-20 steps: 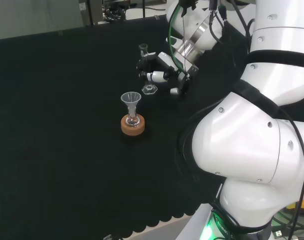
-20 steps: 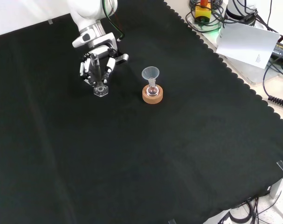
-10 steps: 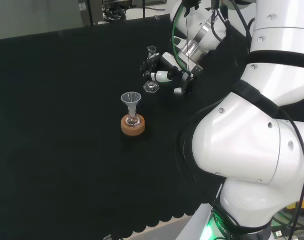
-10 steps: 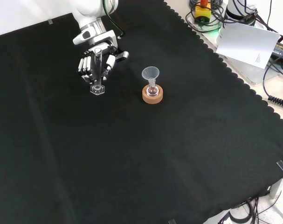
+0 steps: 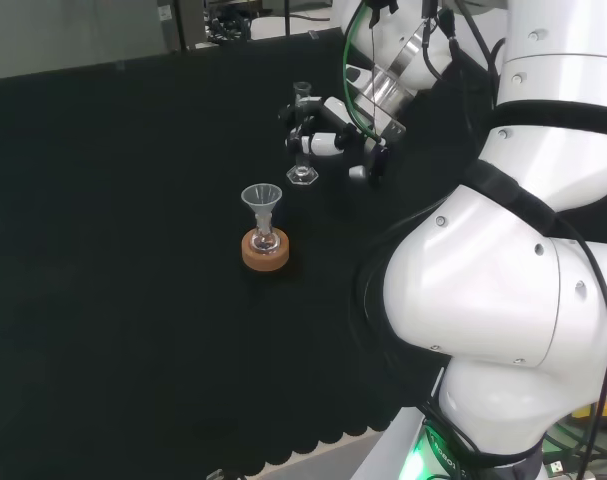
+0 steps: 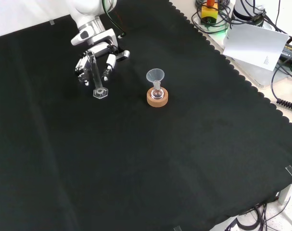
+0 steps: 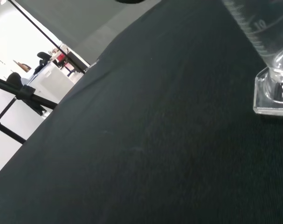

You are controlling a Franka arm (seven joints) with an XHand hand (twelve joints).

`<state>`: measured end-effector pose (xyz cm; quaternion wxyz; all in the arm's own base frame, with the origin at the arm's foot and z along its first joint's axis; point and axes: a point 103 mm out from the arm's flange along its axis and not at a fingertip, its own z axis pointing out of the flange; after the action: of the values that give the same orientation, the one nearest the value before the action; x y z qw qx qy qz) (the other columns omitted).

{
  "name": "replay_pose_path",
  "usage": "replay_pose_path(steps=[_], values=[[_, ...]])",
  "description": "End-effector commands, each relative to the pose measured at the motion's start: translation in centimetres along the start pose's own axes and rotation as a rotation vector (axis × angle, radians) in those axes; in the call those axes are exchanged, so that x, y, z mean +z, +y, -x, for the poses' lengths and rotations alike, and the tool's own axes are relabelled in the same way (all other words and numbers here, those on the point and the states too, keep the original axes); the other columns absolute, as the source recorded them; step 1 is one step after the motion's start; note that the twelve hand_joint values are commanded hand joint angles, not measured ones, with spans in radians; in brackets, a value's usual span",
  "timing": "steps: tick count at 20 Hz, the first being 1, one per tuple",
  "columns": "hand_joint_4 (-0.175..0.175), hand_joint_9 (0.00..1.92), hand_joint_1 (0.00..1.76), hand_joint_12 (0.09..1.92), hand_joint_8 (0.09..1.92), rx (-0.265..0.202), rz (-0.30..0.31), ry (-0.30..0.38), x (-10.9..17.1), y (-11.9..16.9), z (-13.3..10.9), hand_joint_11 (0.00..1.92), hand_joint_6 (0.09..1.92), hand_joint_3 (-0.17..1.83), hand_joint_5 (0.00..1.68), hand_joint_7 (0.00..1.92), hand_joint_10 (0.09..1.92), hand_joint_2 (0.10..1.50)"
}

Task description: Put the graduated cylinder back on the table.

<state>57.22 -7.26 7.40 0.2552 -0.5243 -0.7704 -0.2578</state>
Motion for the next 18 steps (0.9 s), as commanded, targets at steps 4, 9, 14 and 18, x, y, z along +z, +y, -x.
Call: replay_pose_path(steps=[4, 9, 14, 18], values=[[-0.077, 0.76, 0.80, 1.36, 0.69, 0.017, -0.021, -0.011, -1.4, -0.3, 0.0, 0.26, 0.25, -0.17, 0.32, 0.27, 0.09, 0.94], [-0.079, 0.69, 0.77, 1.37, 0.69, 0.021, 0.008, -0.052, -4.8, -1.3, -0.5, 0.20, 0.15, -0.17, 0.31, 0.19, 0.09, 0.92], [-0.079, 0.67, 0.74, 1.38, 0.69, 0.042, 0.040, -0.096, -8.3, -3.7, -2.7, 0.18, 0.13, -0.17, 0.30, 0.18, 0.09, 0.91], [-0.079, 0.67, 0.73, 1.38, 0.70, 0.078, 0.052, -0.140, -11.1, -5.9, -4.6, 0.19, 0.12, -0.17, 0.30, 0.18, 0.09, 0.91]])
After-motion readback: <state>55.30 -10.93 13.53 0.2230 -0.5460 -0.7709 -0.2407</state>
